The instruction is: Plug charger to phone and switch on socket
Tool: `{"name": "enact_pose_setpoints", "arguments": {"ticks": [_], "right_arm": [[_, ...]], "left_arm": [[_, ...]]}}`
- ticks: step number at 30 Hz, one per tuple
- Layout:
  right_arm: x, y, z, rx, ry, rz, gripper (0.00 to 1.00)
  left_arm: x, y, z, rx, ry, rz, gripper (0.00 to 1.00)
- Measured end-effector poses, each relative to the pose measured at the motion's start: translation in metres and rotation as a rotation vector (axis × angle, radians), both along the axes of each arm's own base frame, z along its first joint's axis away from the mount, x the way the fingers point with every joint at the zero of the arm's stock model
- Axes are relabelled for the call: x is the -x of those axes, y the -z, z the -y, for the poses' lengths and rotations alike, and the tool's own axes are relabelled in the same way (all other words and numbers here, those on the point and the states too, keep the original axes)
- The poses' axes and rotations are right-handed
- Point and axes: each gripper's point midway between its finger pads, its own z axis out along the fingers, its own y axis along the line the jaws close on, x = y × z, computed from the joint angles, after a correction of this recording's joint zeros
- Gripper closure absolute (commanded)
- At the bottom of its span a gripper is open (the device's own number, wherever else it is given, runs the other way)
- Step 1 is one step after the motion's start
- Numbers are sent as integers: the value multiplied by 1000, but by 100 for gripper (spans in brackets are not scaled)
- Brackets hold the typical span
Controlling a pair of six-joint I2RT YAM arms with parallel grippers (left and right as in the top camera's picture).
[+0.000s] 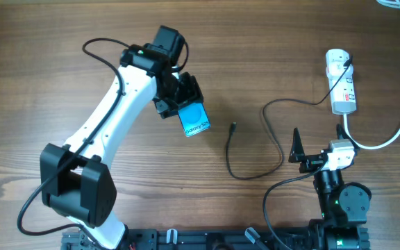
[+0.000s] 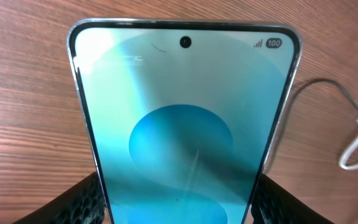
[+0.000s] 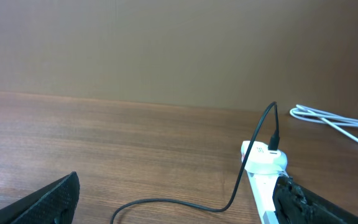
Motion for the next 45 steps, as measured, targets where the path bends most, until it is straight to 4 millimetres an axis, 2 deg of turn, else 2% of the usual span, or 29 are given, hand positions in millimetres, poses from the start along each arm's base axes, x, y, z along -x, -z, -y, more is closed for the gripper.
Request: {"name": "enact_pose_setpoints", "arguments": {"ticks": [8,15,24,33,36,39,42,45], "right_arm": [[0,0,0,0,0,0,0],[0,0,0,0,0,0,0],[0,0,0,0,0,0,0],[0,-1,-4,-50,-23,-1,0],[2,-4,-17,-271,-98,-18,0],[6,-6,-35,-695,-197,-100,0],[9,-7,-44,-1099,-239,-205,0],[17,-22,-61,-1175,-364,-229,0]], "left_arm": [[1,6,10,-130,61,80,32],[3,39,20,-219,147,57,32],[7,65,25,-253,224,18,32],[11,70,33,-214,241,-11,32],[19,68,45,-127,249,-52,32],[26,62,58,1,243,-111,32],[26,53,62,131,211,-164,33],[19,39,61,282,163,-212,32]]}}
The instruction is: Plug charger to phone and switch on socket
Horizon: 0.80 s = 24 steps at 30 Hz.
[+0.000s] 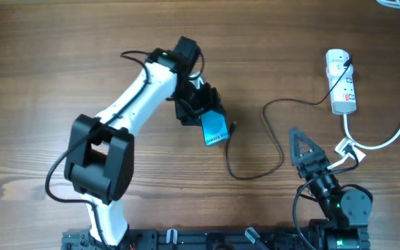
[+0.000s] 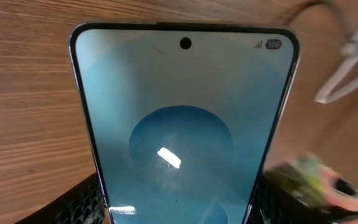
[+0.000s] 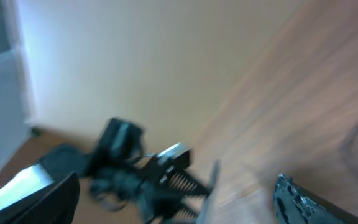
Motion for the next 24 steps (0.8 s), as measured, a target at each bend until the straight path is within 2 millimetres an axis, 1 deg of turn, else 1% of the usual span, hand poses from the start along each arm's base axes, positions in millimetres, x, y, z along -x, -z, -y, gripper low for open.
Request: {"name": "enact_pose_setpoints", "arguments": {"ticks": [2,4,7,8,9,11,12,15,17,19,22,24], "right_arm": [[8,-11,-13,7,-86,51,0],[15,-11,-24,15,-157,51,1],[20,-17,-33,61,-219,34,1],[21,-23,-34,85,-227,24,0],[21,-25,-35,111,-232,-17,0],[20,-36,-33,210,-237,-120,1],[21,-35,-32,256,-243,-194,0],[16,-39,-27,391,-276,-376,0],[2,-53,-27,440,-305,-390,0],[-9,-65,-33,421,-341,-373,0],[-10,-65,-49,378,-455,-364,0],[-1,-57,-61,380,-517,-404,1]], "left_arm": [[-3,-11,1,91,-30,-39,32],[-3,-21,5,171,-41,-71,33],[0,-39,15,295,-43,-122,33],[1,-43,17,322,-42,-133,33],[2,-46,19,345,-41,-142,33],[4,-54,23,391,-38,-161,33],[5,-55,24,401,-37,-166,33],[6,-64,28,454,-33,-184,33],[7,-70,31,494,-31,-196,33],[8,-76,33,526,-30,-213,33],[9,-80,34,547,-32,-227,33],[7,-81,36,556,-38,-229,33]]}}
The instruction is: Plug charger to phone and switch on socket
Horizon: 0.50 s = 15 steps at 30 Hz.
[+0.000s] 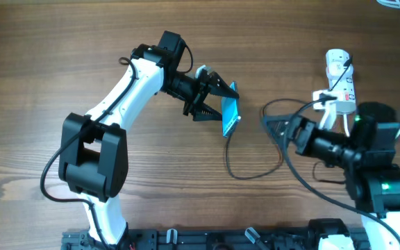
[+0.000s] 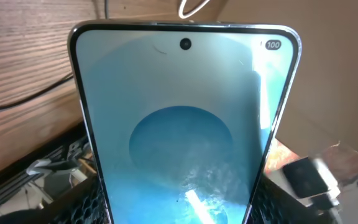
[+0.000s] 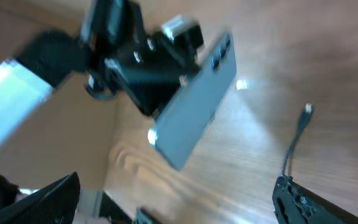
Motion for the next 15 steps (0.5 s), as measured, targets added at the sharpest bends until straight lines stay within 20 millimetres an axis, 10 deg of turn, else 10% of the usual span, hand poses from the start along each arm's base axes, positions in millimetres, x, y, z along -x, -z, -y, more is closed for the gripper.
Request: {"name": "enact_pose_setpoints", "arguments": {"ticks": [6,15], "right_arm": [[29,32,-25,268,-52,-139,1],[-36,65,-56,476,164,-169,2]], "left_arm": [[-23,7,4,-52,-69,26,33],[-33,16,5,-146,-166,-86,32]]}}
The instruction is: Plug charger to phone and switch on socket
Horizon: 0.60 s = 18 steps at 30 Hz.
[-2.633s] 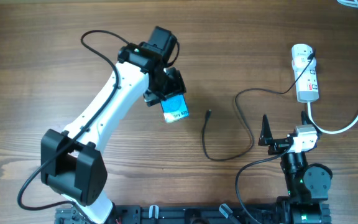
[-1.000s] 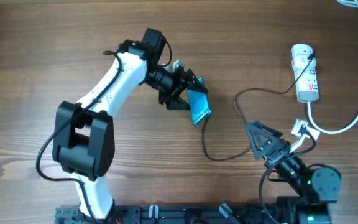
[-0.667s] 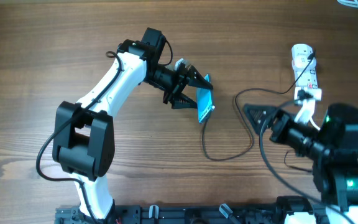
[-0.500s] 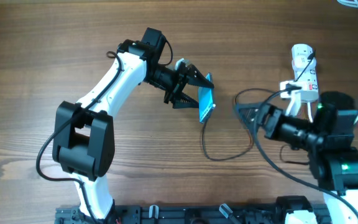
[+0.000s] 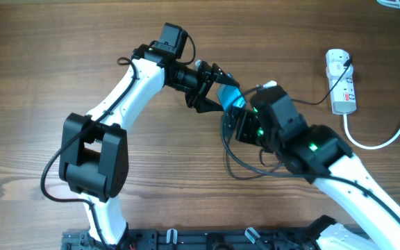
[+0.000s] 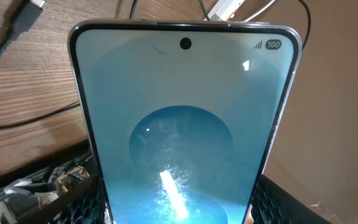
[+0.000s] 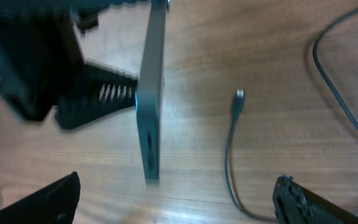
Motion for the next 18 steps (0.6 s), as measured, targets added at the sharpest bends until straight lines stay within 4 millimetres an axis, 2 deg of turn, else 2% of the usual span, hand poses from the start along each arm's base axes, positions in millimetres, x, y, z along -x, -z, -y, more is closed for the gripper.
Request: {"name": "enact_pose_setpoints", "arguments": {"ticks": [2,5,10,12,13,15,18], "right_arm": [[-7,2,-2,-2,19,7,8],[-16,-2,-1,-9,59,43,27],[-29,-9,5,2,116,105,30],[-31,-10,6,10,125,113,35],[-32,-9,6,11,126,113,36],[-35,-3,5,21,131,102,46],[-39,7,4,39,140,82,49]], "left_arm": [[1,0,1,-3,-3,-11,32],[0,0,1,-5,-14,-24,32],[-1,0,1,-8,-25,-39,32],[-1,-2,2,-1,-23,-44,32],[0,-2,2,4,-21,-46,32],[1,-5,3,20,-17,-55,32],[2,-7,4,28,-15,-62,32]]}}
